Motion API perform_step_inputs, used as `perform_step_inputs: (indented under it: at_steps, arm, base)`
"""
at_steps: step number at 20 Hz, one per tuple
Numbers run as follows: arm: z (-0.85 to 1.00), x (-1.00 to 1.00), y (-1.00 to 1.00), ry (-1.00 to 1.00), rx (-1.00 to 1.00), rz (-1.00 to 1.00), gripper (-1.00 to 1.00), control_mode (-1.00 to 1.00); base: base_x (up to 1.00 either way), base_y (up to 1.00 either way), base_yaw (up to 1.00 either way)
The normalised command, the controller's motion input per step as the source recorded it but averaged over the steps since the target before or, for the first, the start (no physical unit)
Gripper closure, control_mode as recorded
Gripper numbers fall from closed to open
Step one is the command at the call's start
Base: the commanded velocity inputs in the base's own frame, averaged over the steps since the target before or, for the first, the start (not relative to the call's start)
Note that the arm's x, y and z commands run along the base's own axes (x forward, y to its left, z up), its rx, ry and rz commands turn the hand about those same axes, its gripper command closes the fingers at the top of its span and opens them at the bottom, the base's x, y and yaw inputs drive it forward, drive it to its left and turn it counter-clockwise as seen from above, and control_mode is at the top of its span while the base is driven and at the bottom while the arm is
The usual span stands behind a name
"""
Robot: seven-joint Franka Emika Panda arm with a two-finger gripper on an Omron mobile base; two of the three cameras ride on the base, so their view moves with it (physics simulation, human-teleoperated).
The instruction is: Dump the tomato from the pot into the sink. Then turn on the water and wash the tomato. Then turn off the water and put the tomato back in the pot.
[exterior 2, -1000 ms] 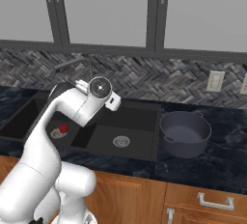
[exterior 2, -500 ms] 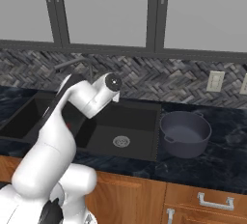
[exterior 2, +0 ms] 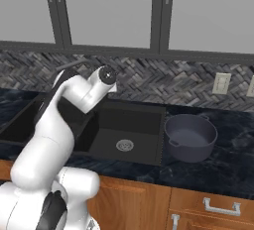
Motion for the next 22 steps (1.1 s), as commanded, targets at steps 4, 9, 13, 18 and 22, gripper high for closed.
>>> perform_step_inputs:
  at_steps: [4, 9, 13, 18, 22]
  arm:
    - [-0.22, 0.00, 0.30, -0.07, -0.08, -0.13, -1.00, -1.00]
    - [-0.02, 0.03, 0.02, 0.26, 0.11, -0.01, -1.00, -1.00]
    - [0.00, 0.00, -0.03, 0.33, 0.20, -0.01, -1.00, -1.00]
    - [0.00, 0.00, 0.00, 0.15, 0.14, -0.18, -1.00, -1.00]
    - [-0.14, 0.00, 0.00, 0.09, 0.10, -0.33, -1.00, -1.00]
  base:
    - [0.00, 0.00, 0.00]
    - [0.00, 0.00, 0.00]
    - [0.00, 0.00, 0.00]
    - [0.00, 0.00, 0.00]
    - [0.00, 0.00, 0.00]
